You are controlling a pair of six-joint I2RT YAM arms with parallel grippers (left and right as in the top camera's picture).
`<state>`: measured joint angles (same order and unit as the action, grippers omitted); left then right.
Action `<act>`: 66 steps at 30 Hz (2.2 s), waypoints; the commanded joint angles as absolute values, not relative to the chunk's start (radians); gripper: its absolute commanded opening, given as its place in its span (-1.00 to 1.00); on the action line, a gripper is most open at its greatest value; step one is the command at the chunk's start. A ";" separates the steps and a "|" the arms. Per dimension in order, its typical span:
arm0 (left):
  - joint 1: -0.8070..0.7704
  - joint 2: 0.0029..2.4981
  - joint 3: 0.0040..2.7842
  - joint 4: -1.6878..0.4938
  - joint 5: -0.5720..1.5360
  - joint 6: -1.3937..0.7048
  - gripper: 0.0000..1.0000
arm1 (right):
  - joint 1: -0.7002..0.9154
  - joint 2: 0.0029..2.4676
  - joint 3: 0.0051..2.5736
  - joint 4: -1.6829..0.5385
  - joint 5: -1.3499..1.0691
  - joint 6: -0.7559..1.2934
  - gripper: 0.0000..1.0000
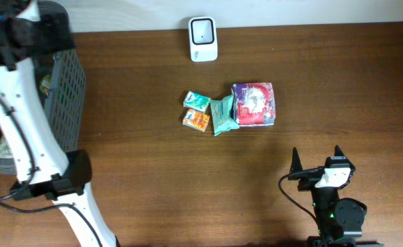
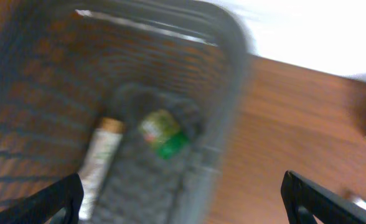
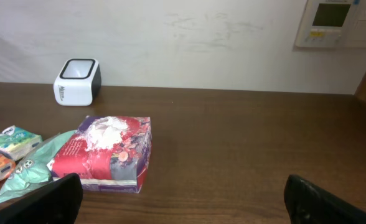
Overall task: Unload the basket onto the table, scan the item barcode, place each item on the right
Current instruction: 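Grasp the white tube with gold cap in the basket, then place the white tube upright-lying left of the packets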
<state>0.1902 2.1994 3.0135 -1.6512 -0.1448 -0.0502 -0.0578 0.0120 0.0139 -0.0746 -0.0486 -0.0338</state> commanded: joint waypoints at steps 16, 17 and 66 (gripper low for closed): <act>0.463 2.213 2.104 -1.162 -0.483 0.265 0.97 | -0.052 0.006 0.006 -0.076 -0.044 -0.033 0.97; 0.476 2.213 2.054 -1.135 -0.483 0.285 0.95 | -0.052 0.006 0.006 -0.076 -0.044 -0.033 0.97; -0.045 1.626 1.911 -0.952 0.507 -0.060 -1.00 | -0.052 0.006 0.006 -0.076 -0.044 -0.033 0.97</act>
